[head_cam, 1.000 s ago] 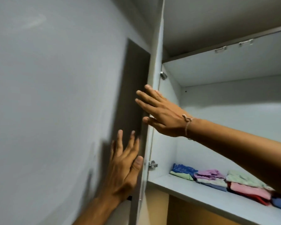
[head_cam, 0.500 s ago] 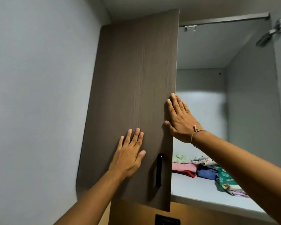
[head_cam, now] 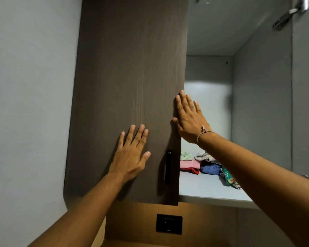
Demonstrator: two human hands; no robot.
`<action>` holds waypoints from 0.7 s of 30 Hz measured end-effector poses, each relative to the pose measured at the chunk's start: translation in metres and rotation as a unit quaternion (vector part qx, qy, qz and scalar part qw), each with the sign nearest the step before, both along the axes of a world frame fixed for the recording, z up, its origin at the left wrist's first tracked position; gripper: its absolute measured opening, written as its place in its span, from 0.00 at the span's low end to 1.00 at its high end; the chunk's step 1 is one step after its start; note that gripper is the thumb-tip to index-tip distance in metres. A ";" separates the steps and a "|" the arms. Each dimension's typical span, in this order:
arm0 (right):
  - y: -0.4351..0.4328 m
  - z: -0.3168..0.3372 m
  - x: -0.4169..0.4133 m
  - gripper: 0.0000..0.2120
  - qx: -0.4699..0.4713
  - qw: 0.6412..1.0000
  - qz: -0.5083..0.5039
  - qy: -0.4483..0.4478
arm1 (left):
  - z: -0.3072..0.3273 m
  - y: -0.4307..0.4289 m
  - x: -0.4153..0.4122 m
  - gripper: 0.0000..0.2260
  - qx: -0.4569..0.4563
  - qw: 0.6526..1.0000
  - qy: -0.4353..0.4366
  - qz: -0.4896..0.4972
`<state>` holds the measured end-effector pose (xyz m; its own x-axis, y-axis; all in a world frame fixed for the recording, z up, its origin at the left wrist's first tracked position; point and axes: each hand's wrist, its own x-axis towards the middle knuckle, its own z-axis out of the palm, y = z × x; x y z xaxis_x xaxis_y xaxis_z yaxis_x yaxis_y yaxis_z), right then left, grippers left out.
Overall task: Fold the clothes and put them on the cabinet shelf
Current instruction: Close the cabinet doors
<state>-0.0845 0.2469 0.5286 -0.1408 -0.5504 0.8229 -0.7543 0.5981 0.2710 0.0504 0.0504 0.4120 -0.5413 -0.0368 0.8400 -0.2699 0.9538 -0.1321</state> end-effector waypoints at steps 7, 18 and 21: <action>0.060 -0.046 0.023 0.30 -0.009 0.997 -0.006 -0.073 | 0.035 0.016 0.033 0.33 -0.090 0.996 -0.026 0.016; 0.325 -0.090 0.146 0.33 -0.377 0.924 -0.038 -0.046 | 0.107 0.304 0.024 0.29 -0.241 0.942 0.036 -0.233; 0.378 -0.098 0.170 0.34 -0.415 0.908 -0.053 0.004 | 0.121 0.393 0.026 0.28 -0.287 0.912 0.064 -0.285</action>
<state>0.0859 0.6249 0.4308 -0.1498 0.2753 0.9496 -0.6806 0.6679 -0.3010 0.0762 0.4433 0.5326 -0.2306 0.6857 0.6904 0.2007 0.7278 -0.6558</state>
